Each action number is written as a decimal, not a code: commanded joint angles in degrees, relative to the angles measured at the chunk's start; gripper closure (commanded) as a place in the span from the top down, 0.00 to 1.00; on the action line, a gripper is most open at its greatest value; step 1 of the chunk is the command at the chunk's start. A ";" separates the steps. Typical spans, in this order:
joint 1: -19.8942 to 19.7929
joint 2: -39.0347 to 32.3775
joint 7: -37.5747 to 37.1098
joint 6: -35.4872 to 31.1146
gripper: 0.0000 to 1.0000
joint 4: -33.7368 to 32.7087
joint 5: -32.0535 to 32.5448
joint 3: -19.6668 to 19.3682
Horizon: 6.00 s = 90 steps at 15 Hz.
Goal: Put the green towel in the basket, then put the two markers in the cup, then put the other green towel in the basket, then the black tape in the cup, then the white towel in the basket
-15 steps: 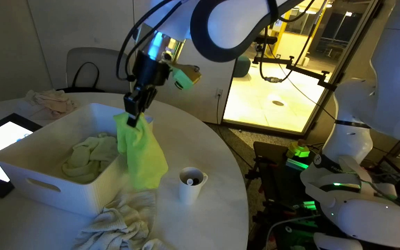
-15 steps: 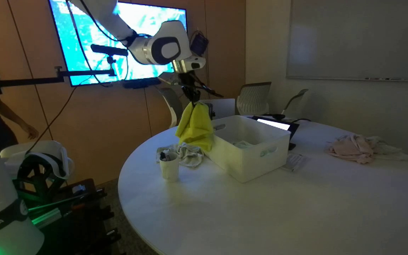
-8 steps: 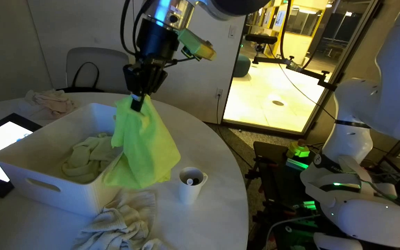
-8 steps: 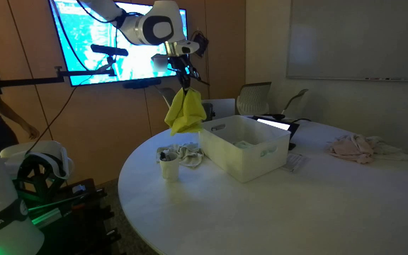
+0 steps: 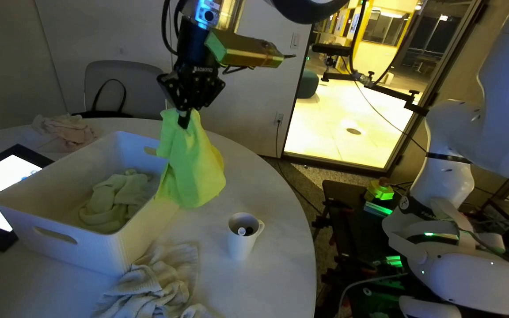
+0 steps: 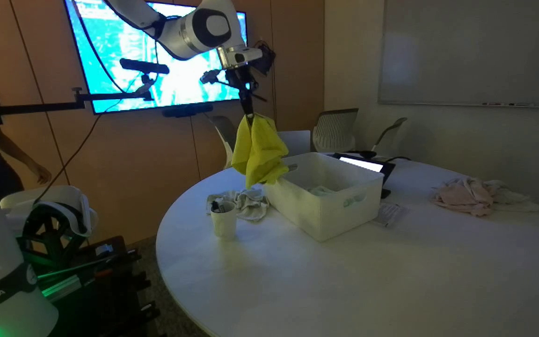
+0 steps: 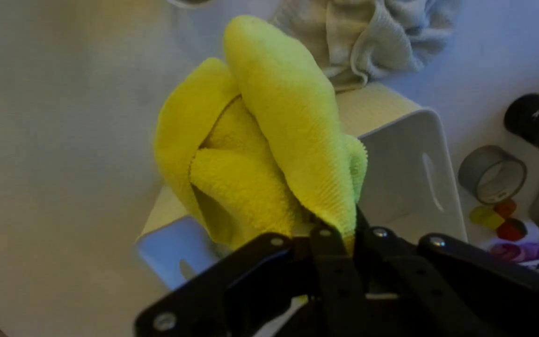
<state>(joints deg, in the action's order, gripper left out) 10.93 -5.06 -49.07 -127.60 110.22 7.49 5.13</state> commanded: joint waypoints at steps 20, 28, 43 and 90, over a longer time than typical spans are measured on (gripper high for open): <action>1.71 -15.58 14.08 -3.88 0.10 -19.78 -6.85 0.17; 2.41 -24.83 7.66 -8.94 0.10 -31.75 -8.31 -3.16; 0.32 -25.04 5.86 1.91 1.00 -31.04 -6.47 -9.27; -8.73 -26.09 26.01 -2.34 1.00 -1.96 -18.52 -6.60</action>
<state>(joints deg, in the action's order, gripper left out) 1.61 -30.54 -21.52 -129.56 108.99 -9.63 -1.44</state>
